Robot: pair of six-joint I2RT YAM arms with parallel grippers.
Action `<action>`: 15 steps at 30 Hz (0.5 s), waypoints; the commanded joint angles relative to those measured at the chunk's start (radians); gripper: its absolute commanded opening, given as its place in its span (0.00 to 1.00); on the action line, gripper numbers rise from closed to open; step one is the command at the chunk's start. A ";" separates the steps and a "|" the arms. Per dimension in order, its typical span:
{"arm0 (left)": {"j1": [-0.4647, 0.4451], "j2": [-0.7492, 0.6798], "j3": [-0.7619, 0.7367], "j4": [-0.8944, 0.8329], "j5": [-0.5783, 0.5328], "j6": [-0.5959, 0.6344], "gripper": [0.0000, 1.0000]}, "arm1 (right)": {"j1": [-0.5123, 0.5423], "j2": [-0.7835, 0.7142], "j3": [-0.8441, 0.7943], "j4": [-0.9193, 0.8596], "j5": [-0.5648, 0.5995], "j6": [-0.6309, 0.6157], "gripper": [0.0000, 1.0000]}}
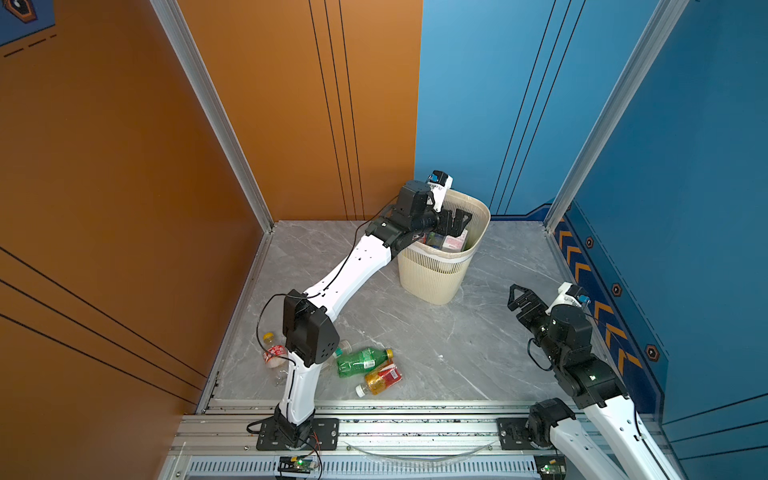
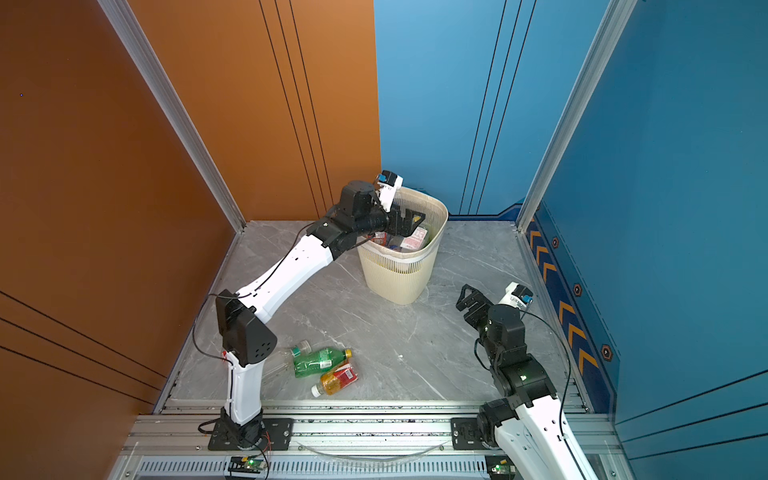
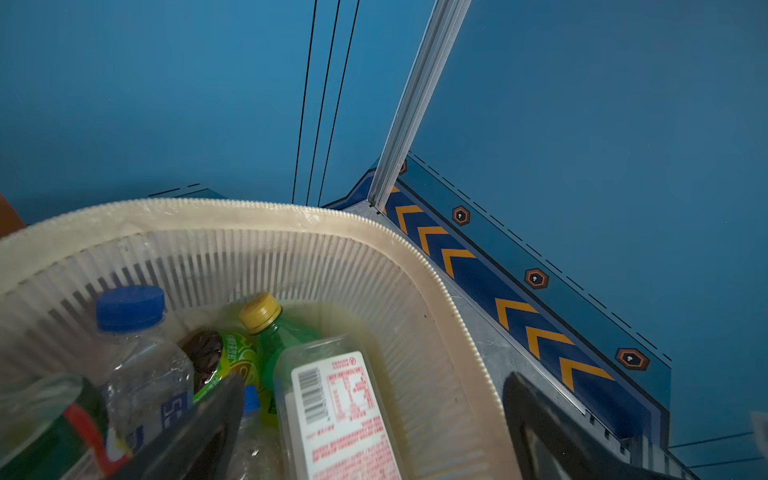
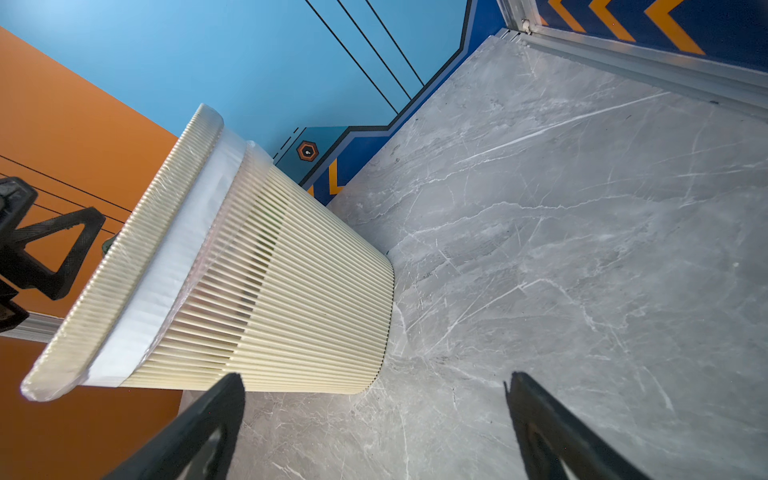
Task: Put the plastic bottles in the bin
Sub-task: 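Lift the pink-labelled bottle with the left gripper over the wastebasket and release it, then withdraw the left gripper while the right gripper reaches to the yellow-labelled tea bottle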
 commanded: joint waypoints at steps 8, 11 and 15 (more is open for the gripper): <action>-0.009 -0.476 -0.451 0.145 -0.215 0.130 0.98 | -0.010 0.018 0.007 -0.022 -0.026 -0.031 1.00; -0.007 -0.679 -0.729 0.206 -0.331 0.114 0.98 | -0.010 0.042 0.009 -0.009 -0.041 -0.031 1.00; 0.019 -0.938 -1.156 0.228 -0.489 0.011 0.98 | -0.009 0.086 0.014 0.019 -0.075 -0.055 1.00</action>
